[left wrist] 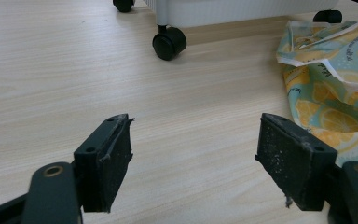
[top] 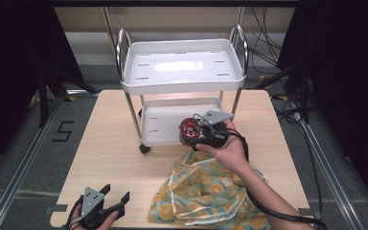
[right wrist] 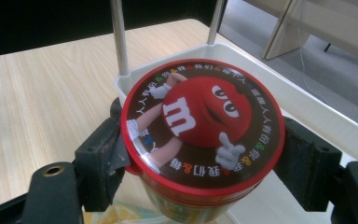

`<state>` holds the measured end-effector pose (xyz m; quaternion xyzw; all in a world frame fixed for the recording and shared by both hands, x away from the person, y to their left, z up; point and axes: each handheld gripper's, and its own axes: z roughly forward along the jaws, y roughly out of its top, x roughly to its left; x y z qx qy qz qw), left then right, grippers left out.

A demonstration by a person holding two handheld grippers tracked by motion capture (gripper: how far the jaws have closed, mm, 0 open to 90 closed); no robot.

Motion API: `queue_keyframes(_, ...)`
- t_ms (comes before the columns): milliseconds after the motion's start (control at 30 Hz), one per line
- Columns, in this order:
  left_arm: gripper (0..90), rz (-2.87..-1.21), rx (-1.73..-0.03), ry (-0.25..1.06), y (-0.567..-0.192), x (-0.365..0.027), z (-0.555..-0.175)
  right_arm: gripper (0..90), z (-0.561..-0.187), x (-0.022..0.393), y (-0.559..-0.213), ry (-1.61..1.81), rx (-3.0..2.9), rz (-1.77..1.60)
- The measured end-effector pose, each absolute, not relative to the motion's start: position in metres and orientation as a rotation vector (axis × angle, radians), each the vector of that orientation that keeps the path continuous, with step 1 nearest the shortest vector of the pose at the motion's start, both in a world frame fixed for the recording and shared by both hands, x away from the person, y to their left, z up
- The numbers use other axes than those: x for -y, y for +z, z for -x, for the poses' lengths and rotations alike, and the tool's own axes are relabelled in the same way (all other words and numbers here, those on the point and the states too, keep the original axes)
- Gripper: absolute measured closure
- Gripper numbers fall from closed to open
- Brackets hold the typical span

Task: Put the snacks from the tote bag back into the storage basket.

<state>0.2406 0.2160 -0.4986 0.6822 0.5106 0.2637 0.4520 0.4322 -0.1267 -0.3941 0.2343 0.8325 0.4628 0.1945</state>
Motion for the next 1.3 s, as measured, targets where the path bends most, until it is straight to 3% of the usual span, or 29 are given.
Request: queue_keyframes(1300,25.7,-1.684,-1.256,0.648,-0.498,-0.217,-0.240,26.0,-0.439,0.104,-0.394,1.309,-2.346,-0.673)
